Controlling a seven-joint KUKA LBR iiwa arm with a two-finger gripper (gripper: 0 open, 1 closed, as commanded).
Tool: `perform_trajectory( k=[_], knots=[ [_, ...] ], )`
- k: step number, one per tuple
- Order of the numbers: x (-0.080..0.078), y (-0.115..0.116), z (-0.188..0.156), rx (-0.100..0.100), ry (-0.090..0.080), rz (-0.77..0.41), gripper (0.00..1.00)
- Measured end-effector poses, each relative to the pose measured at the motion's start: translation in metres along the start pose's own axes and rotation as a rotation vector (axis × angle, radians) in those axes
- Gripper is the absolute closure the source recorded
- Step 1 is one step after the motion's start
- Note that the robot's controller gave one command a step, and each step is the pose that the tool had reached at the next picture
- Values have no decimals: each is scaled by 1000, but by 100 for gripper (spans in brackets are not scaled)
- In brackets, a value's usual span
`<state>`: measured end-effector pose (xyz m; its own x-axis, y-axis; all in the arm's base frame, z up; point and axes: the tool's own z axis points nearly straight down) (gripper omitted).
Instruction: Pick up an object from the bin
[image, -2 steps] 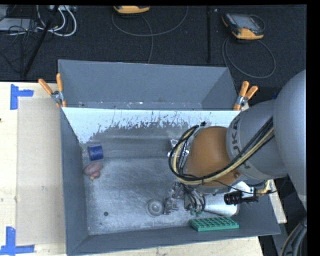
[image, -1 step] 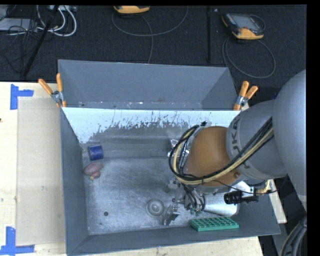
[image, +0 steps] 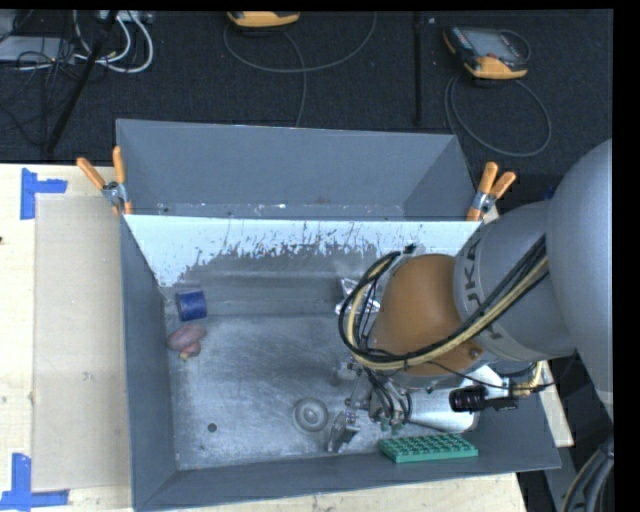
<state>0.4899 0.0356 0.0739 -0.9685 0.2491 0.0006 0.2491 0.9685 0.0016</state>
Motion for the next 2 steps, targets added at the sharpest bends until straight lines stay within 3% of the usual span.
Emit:
perform_trajectory(
  k=[1, 2],
  knots=[
    [6, 14, -1, 1, 0, 128, 0],
    [6, 14, -2, 1, 4, 130, 100]
  ],
)
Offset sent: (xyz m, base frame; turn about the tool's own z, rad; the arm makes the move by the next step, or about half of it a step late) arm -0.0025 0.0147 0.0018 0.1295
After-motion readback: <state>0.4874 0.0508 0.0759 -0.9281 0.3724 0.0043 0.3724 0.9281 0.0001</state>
